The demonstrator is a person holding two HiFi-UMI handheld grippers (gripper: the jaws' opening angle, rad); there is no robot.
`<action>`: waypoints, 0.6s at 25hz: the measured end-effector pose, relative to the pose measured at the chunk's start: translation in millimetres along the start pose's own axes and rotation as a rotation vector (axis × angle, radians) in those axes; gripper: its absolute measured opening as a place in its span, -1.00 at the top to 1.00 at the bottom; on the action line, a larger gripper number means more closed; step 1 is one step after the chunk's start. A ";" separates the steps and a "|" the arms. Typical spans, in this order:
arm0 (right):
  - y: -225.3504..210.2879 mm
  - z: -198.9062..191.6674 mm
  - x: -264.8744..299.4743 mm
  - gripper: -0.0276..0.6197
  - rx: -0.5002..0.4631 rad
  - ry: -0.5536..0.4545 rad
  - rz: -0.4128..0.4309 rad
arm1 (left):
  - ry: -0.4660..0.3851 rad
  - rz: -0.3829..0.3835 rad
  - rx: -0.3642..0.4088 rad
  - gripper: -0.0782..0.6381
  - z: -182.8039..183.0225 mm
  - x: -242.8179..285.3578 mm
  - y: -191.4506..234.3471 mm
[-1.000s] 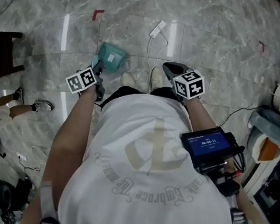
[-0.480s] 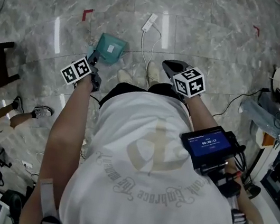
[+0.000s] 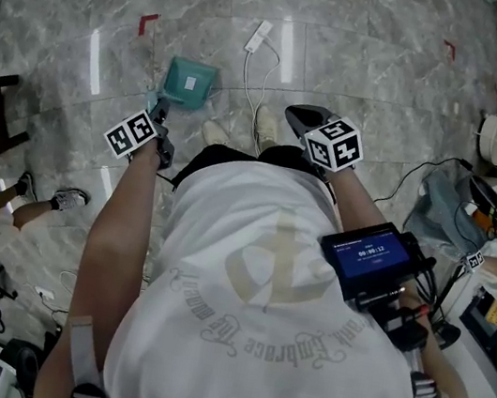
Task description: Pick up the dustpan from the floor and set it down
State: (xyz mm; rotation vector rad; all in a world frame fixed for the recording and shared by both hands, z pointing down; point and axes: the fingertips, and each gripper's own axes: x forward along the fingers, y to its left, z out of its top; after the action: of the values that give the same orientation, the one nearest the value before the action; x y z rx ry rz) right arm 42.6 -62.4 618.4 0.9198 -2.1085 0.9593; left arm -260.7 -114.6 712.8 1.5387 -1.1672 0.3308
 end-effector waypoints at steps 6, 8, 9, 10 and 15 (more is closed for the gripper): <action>3.0 -4.0 1.1 0.86 -0.014 0.018 0.009 | 0.060 0.090 0.058 0.62 -12.3 -9.7 28.7; 5.5 -3.7 2.4 0.86 -0.023 0.025 0.016 | 0.077 0.108 0.071 0.61 -15.6 -12.1 36.0; 6.7 -4.4 2.7 0.86 -0.027 0.030 0.018 | 0.086 0.117 0.082 0.61 -18.0 -13.2 39.0; 7.8 -5.9 2.9 0.86 -0.031 0.034 0.021 | 0.095 0.128 0.099 0.61 -20.6 -14.2 41.7; 8.7 -12.6 3.9 0.86 -0.040 0.048 0.027 | 0.164 0.212 0.232 0.61 -28.1 -16.3 53.2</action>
State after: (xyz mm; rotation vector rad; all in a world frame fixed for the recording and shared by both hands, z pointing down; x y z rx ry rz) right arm 36.8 -49.3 625.0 0.8427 -2.0972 0.9395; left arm -300.7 -76.5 741.7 1.5544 -1.1952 0.7433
